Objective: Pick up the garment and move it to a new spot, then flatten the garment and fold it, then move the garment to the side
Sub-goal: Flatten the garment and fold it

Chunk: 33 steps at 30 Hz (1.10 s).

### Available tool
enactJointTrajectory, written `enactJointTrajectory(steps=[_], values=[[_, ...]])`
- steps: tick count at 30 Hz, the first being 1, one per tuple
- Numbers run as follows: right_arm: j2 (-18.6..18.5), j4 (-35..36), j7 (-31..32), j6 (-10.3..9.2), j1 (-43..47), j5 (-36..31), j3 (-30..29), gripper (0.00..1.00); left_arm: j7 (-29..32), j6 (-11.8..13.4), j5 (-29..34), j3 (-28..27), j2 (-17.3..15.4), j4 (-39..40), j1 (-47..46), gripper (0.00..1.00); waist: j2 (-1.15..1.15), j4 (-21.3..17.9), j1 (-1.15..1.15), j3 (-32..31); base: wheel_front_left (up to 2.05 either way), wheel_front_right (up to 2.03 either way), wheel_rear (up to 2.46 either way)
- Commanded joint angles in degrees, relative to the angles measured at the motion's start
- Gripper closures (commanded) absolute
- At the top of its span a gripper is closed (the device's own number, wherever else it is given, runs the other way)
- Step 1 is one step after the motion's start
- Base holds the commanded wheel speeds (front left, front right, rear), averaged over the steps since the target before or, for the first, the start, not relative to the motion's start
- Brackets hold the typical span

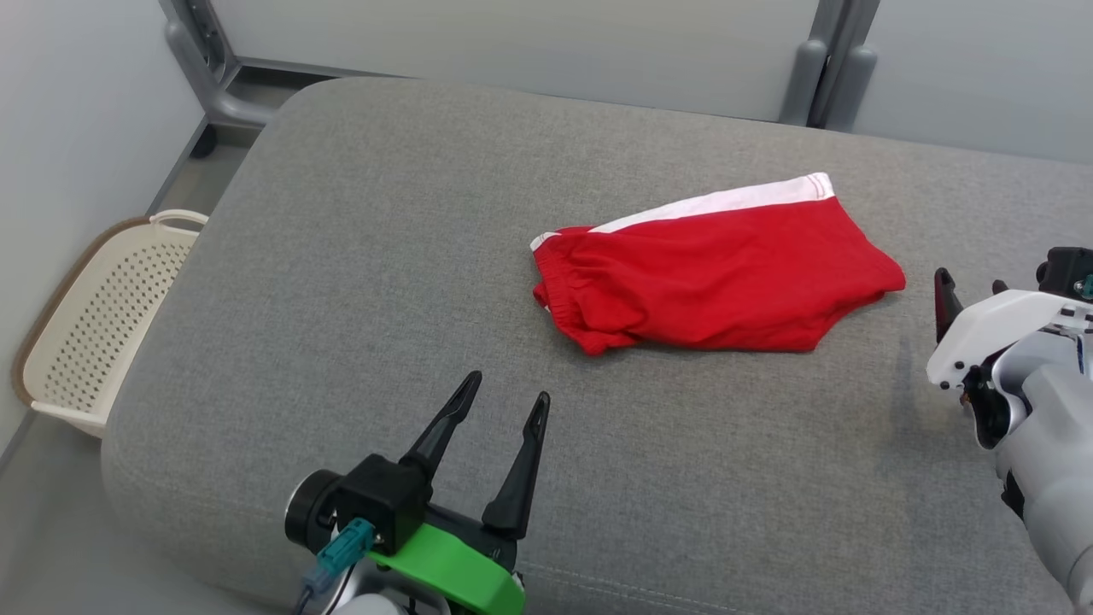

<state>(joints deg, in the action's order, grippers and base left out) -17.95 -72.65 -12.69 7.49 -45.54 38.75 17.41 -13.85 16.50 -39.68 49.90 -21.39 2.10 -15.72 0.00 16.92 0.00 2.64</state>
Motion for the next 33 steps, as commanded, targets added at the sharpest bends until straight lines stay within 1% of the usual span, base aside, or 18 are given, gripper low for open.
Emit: enactJointTrajectory(steps=[1,4,11,14,21,33], values=[[-0.6,-0.4,0.0,0.00,-1.0,0.1,-0.4,0.00,-0.1,0.5,1.1,0.1,-0.4,0.7,-0.8,0.00,0.00,2.3,0.00,2.7,0.00,0.00,0.00],[-1.2,-0.9,0.4,0.00,-1.8,-0.3,-1.1,0.00,0.4,1.0,1.9,0.7,-0.5,1.0,-1.2,0.00,0.00,3.1,0.00,4.0,0.00,0.00,0.00],[-2.4,-1.3,3.1,0.00,-3.2,-1.9,-3.3,0.00,1.0,0.6,2.6,1.8,0.4,1.6,-2.1,0.00,0.00,4.8,0.00,6.3,0.00,0.00,0.00],[-3.1,-1.4,5.6,0.00,-3.2,-3.3,-4.9,0.00,0.9,0.4,2.3,2.0,1.0,1.5,-2.2,0.00,0.00,5.5,0.00,7.1,0.00,0.00,0.00],[-3.4,-1.4,8.1,-0.01,-3.4,-5.8,-7.9,0.00,0.6,0.5,2.1,1.8,1.4,1.6,-2.5,0.00,0.00,6.5,0.00,7.9,0.00,0.00,0.00],[-2.3,-1.4,10.7,0.00,-4.1,-11.2,-14.4,0.00,0.0,0.2,2.4,1.6,2.1,1.9,-2.8,0.00,0.00,7.7,0.00,9.6,0.00,0.00,0.00]])
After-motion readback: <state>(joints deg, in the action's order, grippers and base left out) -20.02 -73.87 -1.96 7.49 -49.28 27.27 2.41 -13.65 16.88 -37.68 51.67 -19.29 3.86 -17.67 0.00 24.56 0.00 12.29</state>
